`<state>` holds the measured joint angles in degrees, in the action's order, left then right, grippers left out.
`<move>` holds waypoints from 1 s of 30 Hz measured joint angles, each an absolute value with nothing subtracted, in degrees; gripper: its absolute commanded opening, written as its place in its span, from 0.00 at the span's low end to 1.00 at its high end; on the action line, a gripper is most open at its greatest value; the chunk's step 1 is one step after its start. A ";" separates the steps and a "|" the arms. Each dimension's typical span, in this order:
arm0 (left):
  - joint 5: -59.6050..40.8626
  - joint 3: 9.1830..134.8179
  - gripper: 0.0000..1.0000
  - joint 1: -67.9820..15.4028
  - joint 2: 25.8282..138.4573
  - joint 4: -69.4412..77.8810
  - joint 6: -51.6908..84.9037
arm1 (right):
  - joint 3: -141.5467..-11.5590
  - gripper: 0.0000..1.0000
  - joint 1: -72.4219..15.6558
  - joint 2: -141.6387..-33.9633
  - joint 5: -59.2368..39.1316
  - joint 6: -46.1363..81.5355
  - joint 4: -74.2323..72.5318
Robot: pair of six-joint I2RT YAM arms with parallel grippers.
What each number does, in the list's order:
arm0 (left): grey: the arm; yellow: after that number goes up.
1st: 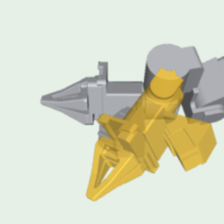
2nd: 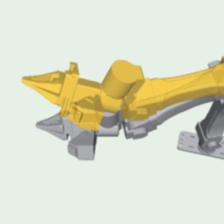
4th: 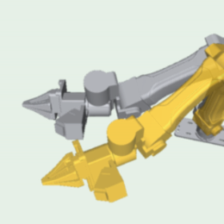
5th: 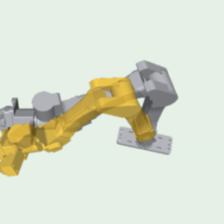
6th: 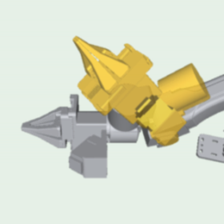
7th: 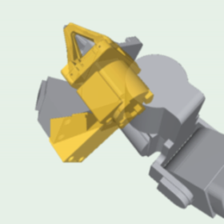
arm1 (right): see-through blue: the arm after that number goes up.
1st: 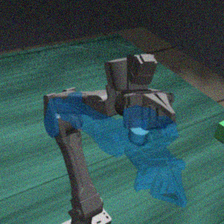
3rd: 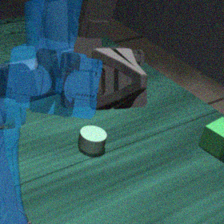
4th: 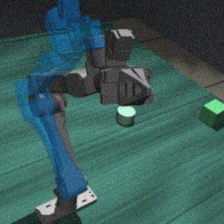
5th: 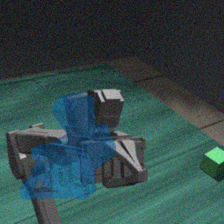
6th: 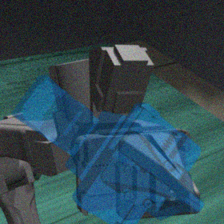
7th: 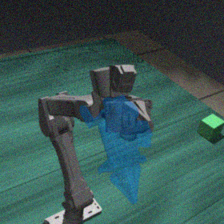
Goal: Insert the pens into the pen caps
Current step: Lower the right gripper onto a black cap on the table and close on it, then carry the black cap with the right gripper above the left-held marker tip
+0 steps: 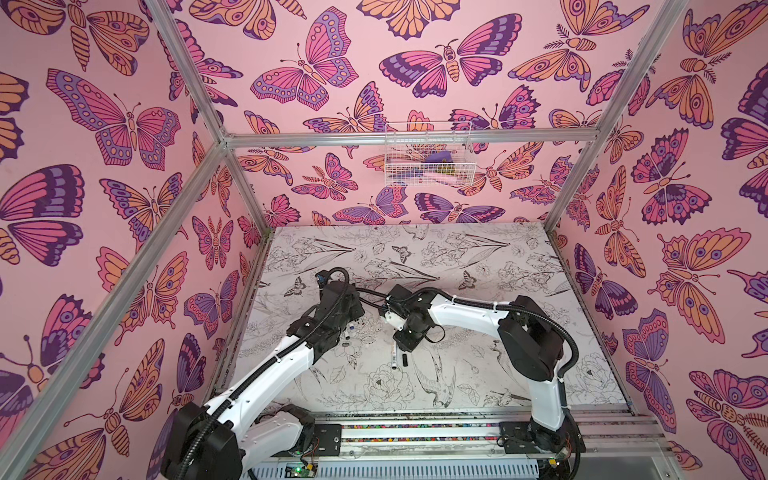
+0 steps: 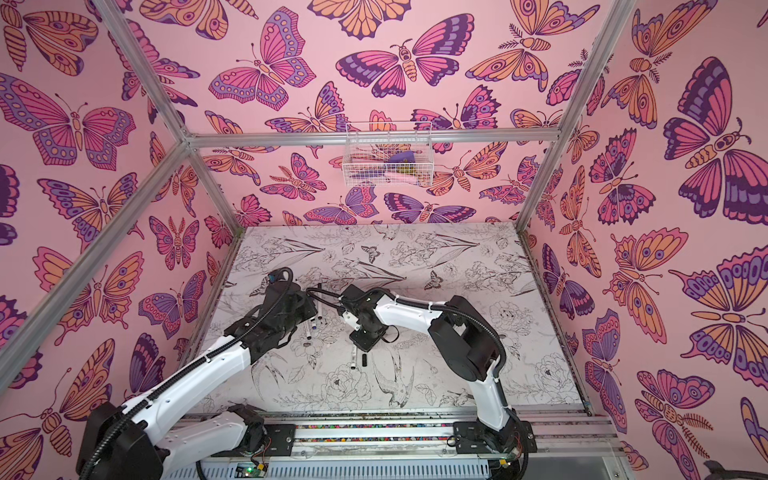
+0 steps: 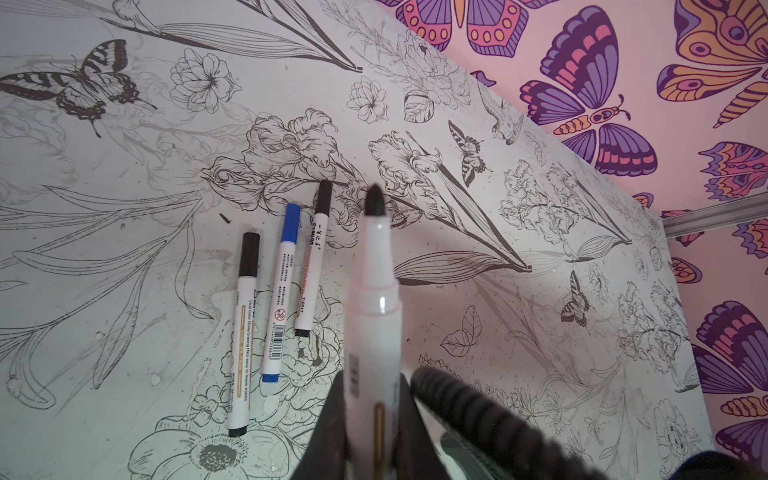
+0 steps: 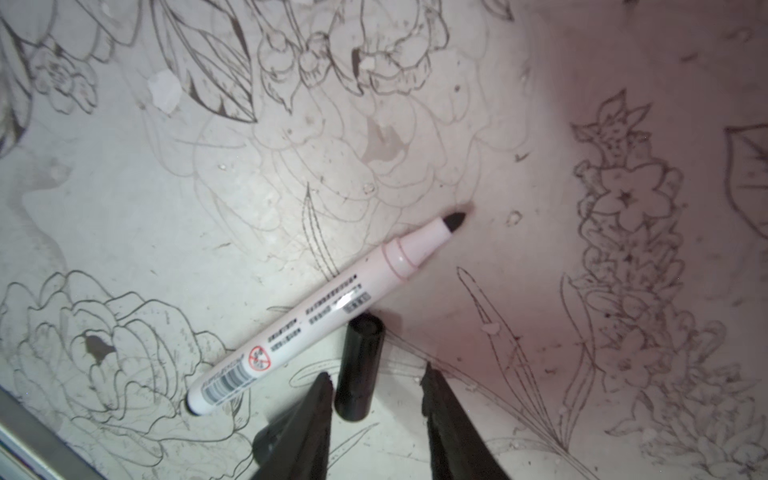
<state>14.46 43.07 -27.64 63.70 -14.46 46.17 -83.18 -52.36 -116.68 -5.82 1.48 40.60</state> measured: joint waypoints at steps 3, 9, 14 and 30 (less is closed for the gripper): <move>14.48 43.00 0.00 -27.64 63.70 -15.00 46.19 | -84.01 0.36 -52.95 -117.69 -4.01 1.21 41.39; 14.39 42.96 0.00 -27.64 63.72 -15.07 46.41 | -85.23 0.30 -53.60 -118.61 -0.97 1.26 42.39; 14.17 42.96 0.00 -27.64 63.88 -15.07 46.61 | -86.32 0.11 -53.65 -119.26 -0.14 1.43 43.05; -4.54 46.35 0.00 -33.23 74.50 -4.58 36.10 | -75.13 0.04 -32.05 -92.95 -15.88 12.82 29.87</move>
